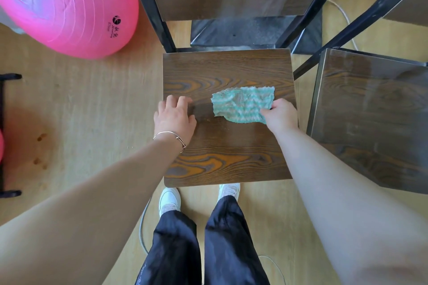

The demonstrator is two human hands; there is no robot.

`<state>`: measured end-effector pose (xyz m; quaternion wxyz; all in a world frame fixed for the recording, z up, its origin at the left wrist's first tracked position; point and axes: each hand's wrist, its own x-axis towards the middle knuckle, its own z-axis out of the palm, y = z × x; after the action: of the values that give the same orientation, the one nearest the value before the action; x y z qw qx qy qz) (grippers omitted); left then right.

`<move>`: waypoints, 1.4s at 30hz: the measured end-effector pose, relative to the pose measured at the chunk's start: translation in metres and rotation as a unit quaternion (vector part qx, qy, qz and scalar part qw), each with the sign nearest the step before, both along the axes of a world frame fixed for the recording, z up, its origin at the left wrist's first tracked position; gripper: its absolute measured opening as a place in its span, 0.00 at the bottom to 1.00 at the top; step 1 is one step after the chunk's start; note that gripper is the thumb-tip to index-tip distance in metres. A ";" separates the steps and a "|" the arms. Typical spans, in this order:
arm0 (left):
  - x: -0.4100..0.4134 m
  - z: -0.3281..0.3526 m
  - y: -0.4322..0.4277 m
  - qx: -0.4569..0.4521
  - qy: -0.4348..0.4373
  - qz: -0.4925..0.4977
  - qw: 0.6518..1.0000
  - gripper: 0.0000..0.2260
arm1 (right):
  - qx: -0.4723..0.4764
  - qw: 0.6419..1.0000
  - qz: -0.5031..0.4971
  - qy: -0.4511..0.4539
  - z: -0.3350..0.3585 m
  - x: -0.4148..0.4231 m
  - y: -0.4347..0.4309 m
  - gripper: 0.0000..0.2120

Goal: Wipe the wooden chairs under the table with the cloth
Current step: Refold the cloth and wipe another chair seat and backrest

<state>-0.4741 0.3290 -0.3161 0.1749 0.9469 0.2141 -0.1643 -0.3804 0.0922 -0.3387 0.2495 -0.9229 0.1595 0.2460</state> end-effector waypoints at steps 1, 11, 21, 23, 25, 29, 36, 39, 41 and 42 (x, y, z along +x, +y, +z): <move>0.001 0.001 0.001 0.003 -0.003 -0.002 1.000 0.18 | -0.007 1.000 0.026 -0.001 0.002 0.001 0.005 0.08; 0.001 0.004 0.018 0.023 -0.006 -0.001 1.000 0.18 | 0.128 0.971 0.191 -0.071 0.029 -0.001 0.062 0.09; 0.001 -0.005 0.030 0.021 0.001 0.013 1.000 0.17 | 0.056 0.902 0.410 -0.126 -0.014 -0.024 0.067 0.07; 0.007 -0.005 0.031 0.018 -0.005 0.017 1.000 0.17 | 0.102 0.906 0.387 -0.141 -0.008 -0.014 0.063 0.08; 0.014 -0.006 0.033 0.016 -0.011 0.019 1.000 0.17 | 0.112 0.919 0.332 -0.181 0.001 0.007 0.059 0.08; 0.030 -0.007 0.036 0.007 -0.018 0.020 1.000 0.15 | 0.068 0.951 0.216 -0.209 0.011 0.068 0.059 0.08; 0.040 -0.011 0.040 -0.003 -0.029 0.010 1.000 0.17 | -0.044 0.976 0.145 -0.154 -0.014 0.097 0.073 0.13; 0.034 -0.012 0.044 -0.004 -0.026 0.005 1.000 0.17 | -0.055 0.962 0.196 -0.182 -0.018 0.078 0.074 0.14; 0.028 -0.012 0.046 -0.006 -0.026 0.002 1.000 0.17 | -0.029 0.956 0.232 -0.176 -0.019 0.064 0.077 0.13; 0.024 -0.012 0.047 -0.008 -0.027 0.001 1.000 0.17 | -0.014 0.952 0.251 -0.172 -0.019 0.056 0.080 0.11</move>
<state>-0.4504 0.3761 -0.3277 0.1881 0.9493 0.2092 -0.1404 -0.3245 0.1723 -0.3580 0.1897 -0.9649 -0.1194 0.1365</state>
